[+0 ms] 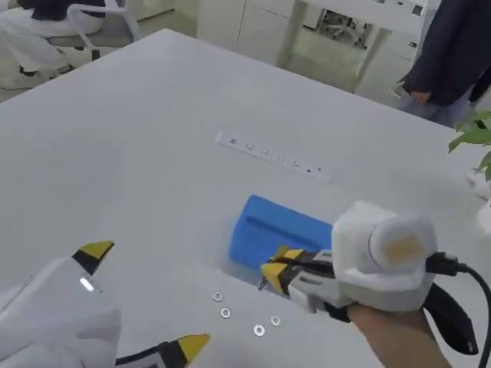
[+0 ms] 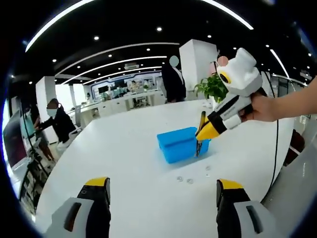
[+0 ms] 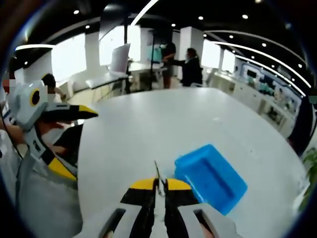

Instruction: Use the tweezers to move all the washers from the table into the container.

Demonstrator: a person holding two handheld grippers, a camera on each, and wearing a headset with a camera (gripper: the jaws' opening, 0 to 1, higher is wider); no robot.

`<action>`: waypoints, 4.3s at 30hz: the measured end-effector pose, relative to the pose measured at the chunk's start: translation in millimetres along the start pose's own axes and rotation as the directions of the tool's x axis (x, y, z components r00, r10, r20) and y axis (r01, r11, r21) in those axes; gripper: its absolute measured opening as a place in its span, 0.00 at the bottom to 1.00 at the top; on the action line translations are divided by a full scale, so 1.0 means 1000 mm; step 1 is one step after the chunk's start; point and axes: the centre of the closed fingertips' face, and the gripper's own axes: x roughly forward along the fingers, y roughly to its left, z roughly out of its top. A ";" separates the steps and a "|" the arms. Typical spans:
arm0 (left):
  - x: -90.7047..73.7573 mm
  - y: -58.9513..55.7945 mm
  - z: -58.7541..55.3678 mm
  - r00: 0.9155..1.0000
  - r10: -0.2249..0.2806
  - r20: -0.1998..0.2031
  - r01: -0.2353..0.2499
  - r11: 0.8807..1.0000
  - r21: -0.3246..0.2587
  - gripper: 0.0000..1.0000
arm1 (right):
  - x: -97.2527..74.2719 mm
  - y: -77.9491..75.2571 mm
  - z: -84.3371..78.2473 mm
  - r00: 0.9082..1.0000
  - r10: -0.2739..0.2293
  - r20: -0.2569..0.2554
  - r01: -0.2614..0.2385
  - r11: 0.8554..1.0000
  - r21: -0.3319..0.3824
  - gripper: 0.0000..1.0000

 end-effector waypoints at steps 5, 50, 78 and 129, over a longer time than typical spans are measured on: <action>0.001 0.002 -0.005 1.000 0.024 -0.012 -0.023 0.999 0.033 0.89 | 0.003 -0.020 0.016 0.999 -0.037 0.037 0.036 0.999 0.019 0.02; 0.000 0.017 -0.015 0.997 0.068 -0.046 -0.067 0.998 0.009 0.88 | 0.068 -0.068 0.007 0.995 -0.099 0.032 0.091 0.980 0.178 0.03; 0.000 0.016 -0.017 0.996 0.070 -0.058 -0.068 0.997 0.035 0.87 | 0.049 0.014 -0.014 0.997 0.023 -0.073 -0.020 0.999 0.047 0.03; 0.000 0.020 -0.019 0.994 0.089 -0.064 -0.086 0.995 0.043 0.85 | 0.082 0.020 -0.020 0.989 -0.004 -0.147 -0.015 0.992 -0.127 0.03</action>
